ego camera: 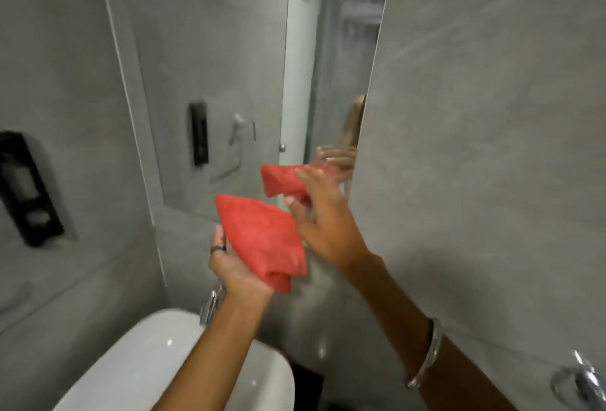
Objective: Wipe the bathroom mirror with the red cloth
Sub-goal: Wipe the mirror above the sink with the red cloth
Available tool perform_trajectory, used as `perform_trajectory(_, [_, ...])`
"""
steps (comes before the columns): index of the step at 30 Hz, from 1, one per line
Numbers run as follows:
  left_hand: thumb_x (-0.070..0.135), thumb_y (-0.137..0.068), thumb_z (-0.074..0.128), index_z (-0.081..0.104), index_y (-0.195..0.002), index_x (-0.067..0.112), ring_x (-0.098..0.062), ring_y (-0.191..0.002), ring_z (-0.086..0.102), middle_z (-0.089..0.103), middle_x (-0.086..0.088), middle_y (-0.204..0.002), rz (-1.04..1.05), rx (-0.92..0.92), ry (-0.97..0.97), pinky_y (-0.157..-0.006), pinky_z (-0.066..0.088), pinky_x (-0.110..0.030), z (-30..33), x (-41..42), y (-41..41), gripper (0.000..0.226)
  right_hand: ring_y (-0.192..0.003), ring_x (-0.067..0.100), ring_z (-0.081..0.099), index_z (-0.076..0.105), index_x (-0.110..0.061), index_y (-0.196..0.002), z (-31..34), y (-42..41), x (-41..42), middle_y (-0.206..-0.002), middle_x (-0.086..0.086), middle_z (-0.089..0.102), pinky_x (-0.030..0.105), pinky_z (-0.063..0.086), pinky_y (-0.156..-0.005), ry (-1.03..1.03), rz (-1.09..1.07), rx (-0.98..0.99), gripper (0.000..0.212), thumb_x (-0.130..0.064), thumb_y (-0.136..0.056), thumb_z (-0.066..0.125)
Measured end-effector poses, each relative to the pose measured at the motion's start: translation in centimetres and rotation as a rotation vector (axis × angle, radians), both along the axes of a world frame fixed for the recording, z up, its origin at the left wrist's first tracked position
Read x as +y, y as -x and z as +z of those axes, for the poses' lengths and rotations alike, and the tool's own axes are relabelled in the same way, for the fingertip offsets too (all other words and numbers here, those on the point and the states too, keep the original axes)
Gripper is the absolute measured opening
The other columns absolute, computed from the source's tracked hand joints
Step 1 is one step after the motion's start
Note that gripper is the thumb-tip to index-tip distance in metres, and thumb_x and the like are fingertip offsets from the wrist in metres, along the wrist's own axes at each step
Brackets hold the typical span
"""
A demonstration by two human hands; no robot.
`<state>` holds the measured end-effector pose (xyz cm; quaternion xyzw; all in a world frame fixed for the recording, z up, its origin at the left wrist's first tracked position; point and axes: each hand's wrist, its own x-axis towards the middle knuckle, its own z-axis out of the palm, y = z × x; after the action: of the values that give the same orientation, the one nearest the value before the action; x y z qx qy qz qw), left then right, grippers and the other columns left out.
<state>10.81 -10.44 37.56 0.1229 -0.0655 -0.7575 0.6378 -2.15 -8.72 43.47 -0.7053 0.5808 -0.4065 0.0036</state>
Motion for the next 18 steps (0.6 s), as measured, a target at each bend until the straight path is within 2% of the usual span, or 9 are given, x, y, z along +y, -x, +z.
perform_trajectory(3, [0.057, -0.101, 0.039, 0.062, -0.136, 0.02, -0.026, -0.119, 0.063, 0.072, -0.004, -0.114, 0.244, -0.03, 0.123, -0.106, 0.048, -0.038, 7.5, -3.6, 0.0, 0.056, -0.165, 0.029, 0.018, 0.046, -0.01, -0.159, 6.2, 2.5, -1.9, -0.174, 0.013, 0.029, 0.047, 0.021, -0.134, 0.187, -0.19, 0.095, 0.06, -0.036, -0.105, 0.038])
perform_trajectory(5, [0.06, -0.103, 0.036, 0.052, -0.149, 0.024, -0.021, -0.131, 0.057, 0.067, 0.001, -0.132, 0.375, -0.126, 0.271, -0.111, 0.045, -0.039, 14.0, -5.8, 0.7, 0.06, -0.166, 0.031, 0.011, 0.038, -0.012, -0.163, 10.7, 4.5, -2.5, -0.176, 0.013, 0.02, 0.052, 0.02, -0.134, 0.348, -0.389, 0.146, 0.068, -0.043, -0.104, 0.029])
perform_trajectory(8, [0.079, -0.09, 0.04, 0.025, -0.162, 0.037, -0.02, -0.151, 0.04, 0.035, 0.003, -0.167, 0.488, -0.511, 0.589, -0.126, 0.03, -0.05, 21.4, -9.1, 2.0, 0.084, -0.166, 0.032, -0.001, 0.021, -0.016, -0.169, 17.2, 7.9, -3.8, -0.179, 0.012, 0.004, 0.056, 0.009, -0.135, 0.496, -0.645, 0.278, 0.072, -0.05, -0.106, 0.022])
perform_trajectory(9, [0.078, -0.092, 0.038, 0.019, -0.163, 0.039, -0.02, -0.155, 0.033, 0.025, 0.004, -0.171, 0.536, -0.649, 0.71, -0.128, 0.026, -0.051, 23.9, -10.7, 2.8, 0.083, -0.166, 0.032, -0.005, 0.016, -0.017, -0.17, 19.2, 9.1, -4.1, -0.179, 0.012, -0.001, 0.057, 0.006, -0.135, 0.511, -0.679, 0.316, 0.072, -0.051, -0.106, 0.021])
perform_trajectory(10, [0.069, -0.099, 0.031, 0.011, -0.164, 0.037, -0.022, -0.159, 0.023, 0.014, 0.002, -0.174, 0.67, -0.888, 0.79, -0.129, 0.022, -0.053, 25.6, -12.4, 3.6, 0.075, -0.165, 0.031, -0.007, 0.013, -0.018, -0.171, 20.3, 10.2, -4.5, -0.179, 0.011, -0.004, 0.058, 0.005, -0.134, 0.522, -0.707, 0.373, 0.073, -0.051, -0.107, 0.02])
perform_trajectory(12, [0.049, -0.108, 0.014, -0.005, -0.165, 0.024, -0.027, -0.162, 0.0, -0.006, -0.006, -0.175, 1.065, -1.434, 0.817, -0.13, 0.011, -0.056, 25.7, -15.3, 5.6, 0.065, -0.166, 0.031, -0.003, 0.013, -0.019, -0.171, 21.1, 11.8, -5.2, -0.179, 0.009, -0.001, 0.061, 0.007, -0.133, 0.568, -0.733, 0.465, 0.073, -0.053, -0.107, 0.023])
perform_trajectory(13, [0.046, -0.108, 0.007, -0.006, -0.165, 0.018, -0.028, -0.162, -0.005, -0.009, -0.009, -0.174, 1.248, -1.587, 0.789, -0.131, 0.008, -0.056, 25.7, -16.3, 6.0, 0.065, -0.167, 0.031, 0.0, 0.014, -0.019, -0.171, 20.9, 12.2, -5.6, -0.179, 0.009, 0.001, 0.062, 0.009, -0.133, 0.596, -0.743, 0.485, 0.074, -0.054, -0.107, 0.025])
perform_trajectory(15, [0.048, -0.107, 0.0, -0.002, -0.165, 0.014, -0.031, -0.162, -0.004, -0.006, -0.011, -0.174, 1.346, -1.654, 0.724, -0.13, 0.008, -0.057, 26.8, -17.6, 6.5, 0.068, -0.167, 0.031, 0.003, 0.014, -0.019, -0.171, 21.0, 12.9, -6.7, -0.18, 0.008, 0.002, 0.063, 0.012, -0.132, 0.662, -0.774, 0.52, 0.075, -0.058, -0.107, 0.022])
perform_trajectory(18, [0.053, -0.105, -0.002, -0.004, -0.165, 0.019, -0.03, -0.162, -0.005, -0.004, -0.01, -0.175, 1.401, -1.717, 0.72, -0.13, 0.004, -0.057, 30.6, -18.2, 6.6, 0.069, -0.167, 0.031, 0.002, 0.01, -0.02, -0.171, 21.0, 13.4, -7.6, -0.18, 0.007, 0.0, 0.062, 0.012, -0.132, 0.708, -0.804, 0.528, 0.077, -0.061, -0.106, 0.014])
